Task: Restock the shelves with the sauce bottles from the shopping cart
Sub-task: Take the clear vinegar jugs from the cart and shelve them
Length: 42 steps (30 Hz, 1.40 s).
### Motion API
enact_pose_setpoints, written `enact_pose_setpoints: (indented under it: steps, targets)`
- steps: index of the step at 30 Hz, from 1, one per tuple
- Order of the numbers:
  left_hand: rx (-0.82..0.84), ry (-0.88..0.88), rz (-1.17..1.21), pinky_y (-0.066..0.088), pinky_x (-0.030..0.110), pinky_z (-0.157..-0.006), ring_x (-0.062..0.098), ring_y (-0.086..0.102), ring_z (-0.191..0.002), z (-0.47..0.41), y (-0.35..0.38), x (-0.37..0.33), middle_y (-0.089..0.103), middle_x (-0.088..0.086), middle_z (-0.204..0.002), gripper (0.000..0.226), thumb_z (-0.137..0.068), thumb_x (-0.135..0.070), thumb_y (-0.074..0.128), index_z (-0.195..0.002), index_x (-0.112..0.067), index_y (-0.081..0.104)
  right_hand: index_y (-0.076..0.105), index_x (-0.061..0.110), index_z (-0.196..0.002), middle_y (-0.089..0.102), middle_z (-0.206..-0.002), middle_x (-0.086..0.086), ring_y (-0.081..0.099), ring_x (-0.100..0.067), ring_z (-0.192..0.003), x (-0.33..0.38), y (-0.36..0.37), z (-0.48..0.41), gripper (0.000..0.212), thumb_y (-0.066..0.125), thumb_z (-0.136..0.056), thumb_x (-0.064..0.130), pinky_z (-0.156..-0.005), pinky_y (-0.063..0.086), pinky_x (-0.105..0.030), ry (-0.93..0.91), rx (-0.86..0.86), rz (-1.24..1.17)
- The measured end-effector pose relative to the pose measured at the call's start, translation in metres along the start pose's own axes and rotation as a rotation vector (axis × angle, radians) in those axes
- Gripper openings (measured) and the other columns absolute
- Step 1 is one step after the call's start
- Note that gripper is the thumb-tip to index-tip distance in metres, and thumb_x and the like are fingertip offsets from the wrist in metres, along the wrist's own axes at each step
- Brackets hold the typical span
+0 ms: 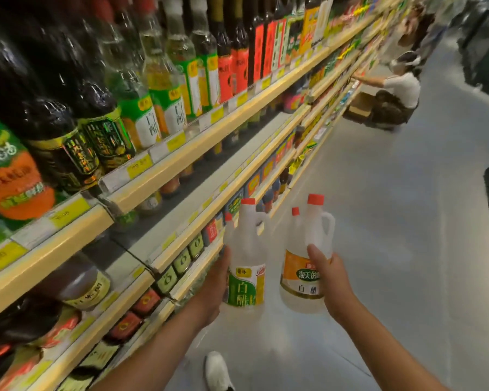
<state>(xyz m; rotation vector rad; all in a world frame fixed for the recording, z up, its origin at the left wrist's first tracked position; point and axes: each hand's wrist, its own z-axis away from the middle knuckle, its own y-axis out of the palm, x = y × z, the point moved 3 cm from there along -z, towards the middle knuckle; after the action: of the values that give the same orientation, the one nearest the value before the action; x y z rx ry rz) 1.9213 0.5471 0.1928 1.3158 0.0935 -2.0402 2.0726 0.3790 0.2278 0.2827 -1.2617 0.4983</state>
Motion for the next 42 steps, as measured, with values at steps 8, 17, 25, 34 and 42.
enact_pose_setpoints:
  steps: [8,17,25,34,42]
  targets:
    - [-0.117,0.084,0.007,0.059,0.034,-0.087,0.014,0.071,-0.109,-0.036,-0.046,-0.038,0.074,-0.003,-0.12,0.08,-0.075,-0.081,0.035,-0.138,-0.036,0.054,0.061,0.022,-0.116,0.078,-0.095,-0.004,0.076,-0.018,-0.084,0.024,0.076,-0.068,0.078,0.069,-0.054,0.068,-0.061,0.057,-0.024,-0.027,0.199,0.056]
    - [-0.359,0.062,0.095,0.053,0.028,-0.089,0.002,0.069,-0.107,-0.025,-0.063,-0.024,0.071,-0.018,-0.118,0.073,-0.077,-0.08,0.028,-0.137,-0.044,0.05,0.062,0.019,-0.121,0.078,-0.099,-0.007,0.076,-0.025,-0.09,0.025,0.139,-0.121,0.074,0.072,-0.062,0.062,-0.071,0.06,-0.033,-0.001,0.526,0.105]
    - [-0.628,0.081,0.404,0.05,0.047,-0.104,0.021,0.07,-0.114,0.003,-0.04,0.014,0.073,0.0,-0.123,0.075,-0.081,-0.081,0.036,-0.137,-0.036,0.057,0.057,0.017,-0.128,0.075,-0.108,-0.012,0.073,-0.031,-0.099,0.008,0.159,-0.138,0.067,0.074,-0.077,0.056,-0.089,0.058,-0.051,0.171,0.821,0.132]
    - [-0.798,0.141,0.603,0.057,0.043,-0.087,0.026,0.075,-0.1,0.025,-0.001,0.03,0.076,0.011,-0.111,0.076,-0.084,-0.078,0.028,-0.124,-0.027,0.066,0.056,0.011,-0.133,0.069,-0.121,-0.022,0.067,-0.041,-0.111,-0.001,0.161,-0.126,0.058,0.07,-0.084,0.038,-0.089,0.057,-0.052,0.394,1.12,0.065]
    - [-0.925,0.196,0.669,0.055,0.047,-0.092,0.029,0.074,-0.101,0.028,-0.007,0.043,0.076,0.013,-0.111,0.075,-0.086,-0.08,0.028,-0.119,-0.028,0.07,0.059,0.013,-0.124,0.077,-0.102,-0.012,0.075,-0.032,-0.092,-0.005,0.197,-0.133,0.045,0.076,-0.083,0.024,-0.074,0.06,-0.045,0.255,1.231,0.271]
